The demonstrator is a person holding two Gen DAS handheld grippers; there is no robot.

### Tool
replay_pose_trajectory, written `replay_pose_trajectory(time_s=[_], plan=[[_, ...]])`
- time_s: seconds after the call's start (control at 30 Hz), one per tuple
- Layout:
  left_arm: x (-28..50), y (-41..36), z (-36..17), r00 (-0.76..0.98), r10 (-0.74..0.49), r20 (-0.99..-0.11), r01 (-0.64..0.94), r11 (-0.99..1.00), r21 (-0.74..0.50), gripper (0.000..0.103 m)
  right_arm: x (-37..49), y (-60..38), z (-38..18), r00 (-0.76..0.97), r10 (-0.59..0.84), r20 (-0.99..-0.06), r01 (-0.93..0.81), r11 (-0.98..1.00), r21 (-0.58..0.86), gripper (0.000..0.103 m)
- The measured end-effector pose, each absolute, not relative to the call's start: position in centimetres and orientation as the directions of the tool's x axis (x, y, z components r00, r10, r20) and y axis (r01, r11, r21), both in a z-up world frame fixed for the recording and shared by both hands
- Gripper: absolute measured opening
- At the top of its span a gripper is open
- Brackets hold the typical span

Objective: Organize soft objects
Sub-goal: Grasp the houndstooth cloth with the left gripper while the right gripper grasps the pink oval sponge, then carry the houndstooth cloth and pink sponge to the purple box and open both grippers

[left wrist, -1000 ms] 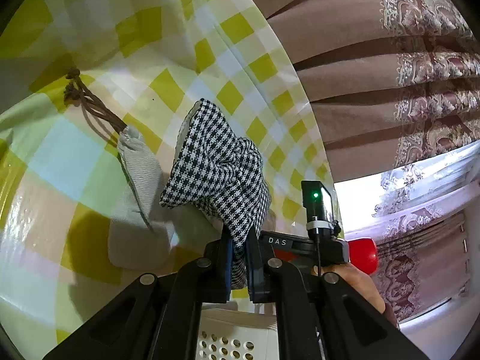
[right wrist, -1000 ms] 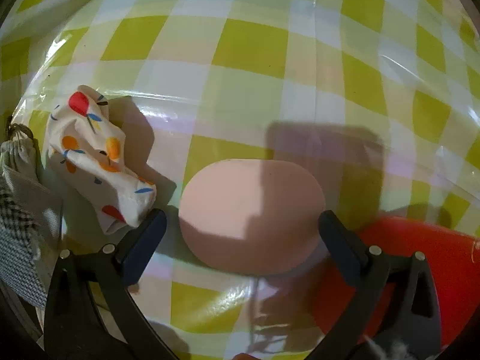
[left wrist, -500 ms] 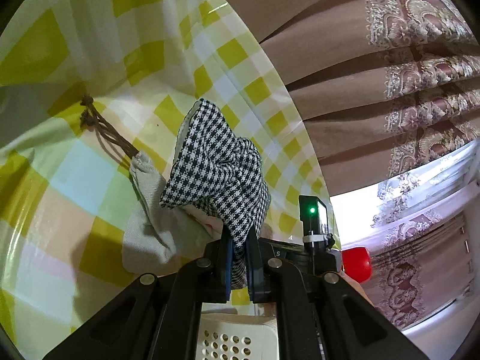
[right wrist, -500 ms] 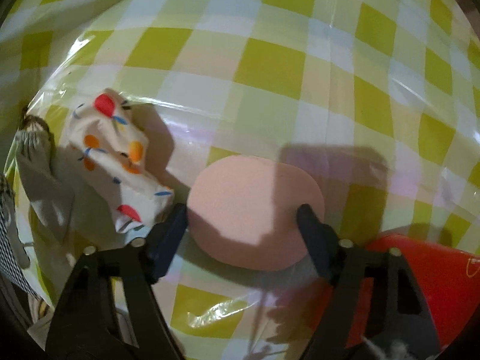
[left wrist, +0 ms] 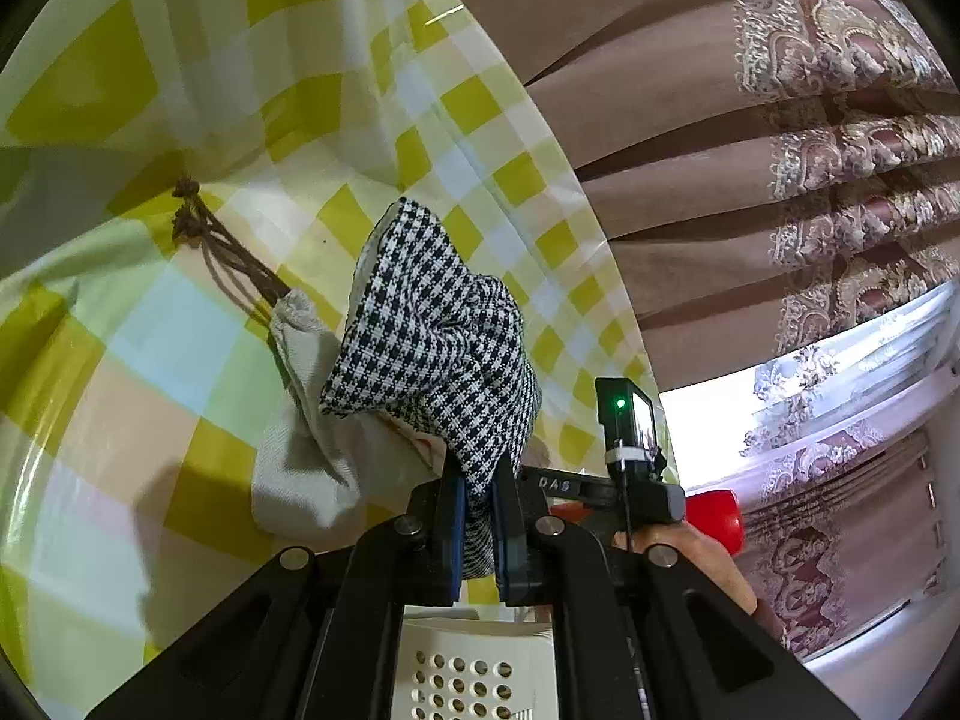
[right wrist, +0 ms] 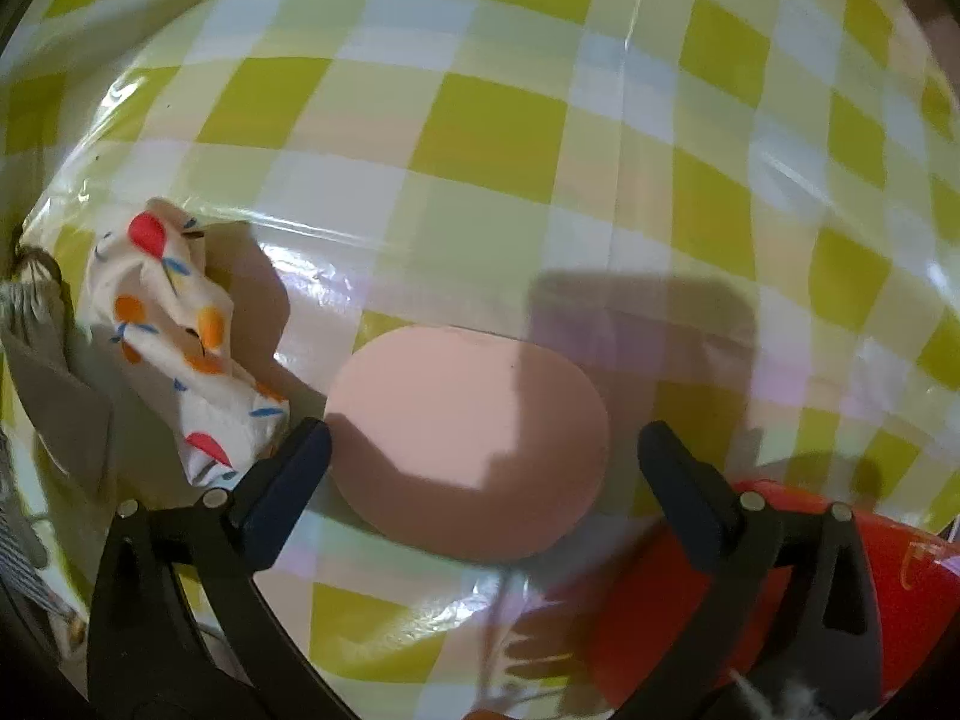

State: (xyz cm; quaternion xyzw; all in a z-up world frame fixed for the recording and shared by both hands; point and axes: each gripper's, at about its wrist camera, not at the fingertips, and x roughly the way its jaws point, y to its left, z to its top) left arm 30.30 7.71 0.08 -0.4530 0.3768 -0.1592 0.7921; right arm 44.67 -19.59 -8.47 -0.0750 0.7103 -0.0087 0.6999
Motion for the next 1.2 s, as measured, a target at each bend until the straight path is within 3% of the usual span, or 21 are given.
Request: replay_pose_trajectory(time_s=[0.23,0.57,0.87,1.2], plan=[[30.4,7.9,-0.6,0.661,-0.598,-0.453,-0.104,0.525,-0.845,0.007,46.0,-19.8,-9.7,-0.076,-0.059,-0.995,-0.070,0.996,-0.054,0.103],[29.7,8.0,0.0,0.677,-0.584,-0.449,-0.099,0.532,-0.841,0.007,44.1,-19.7,-8.9,0.006,-0.041,-0.999,-0.079,0.996,-0.042,0.100],[27.4,7.8,2.9,0.741,-0.542,-0.397,-0.034,0.560,-0.828,0.007,39.6,-17.6,-2.7,0.299,-0.176,-0.938,-0.111,0.970,-0.218,0.100],[23.0,5.9,7.4,0.794,-0.522,-0.312,0.060,0.577,-0.815,0.007,31.0,-14.7,6.6,0.538,-0.134,-0.832,-0.109,0.968,-0.226,0.100]])
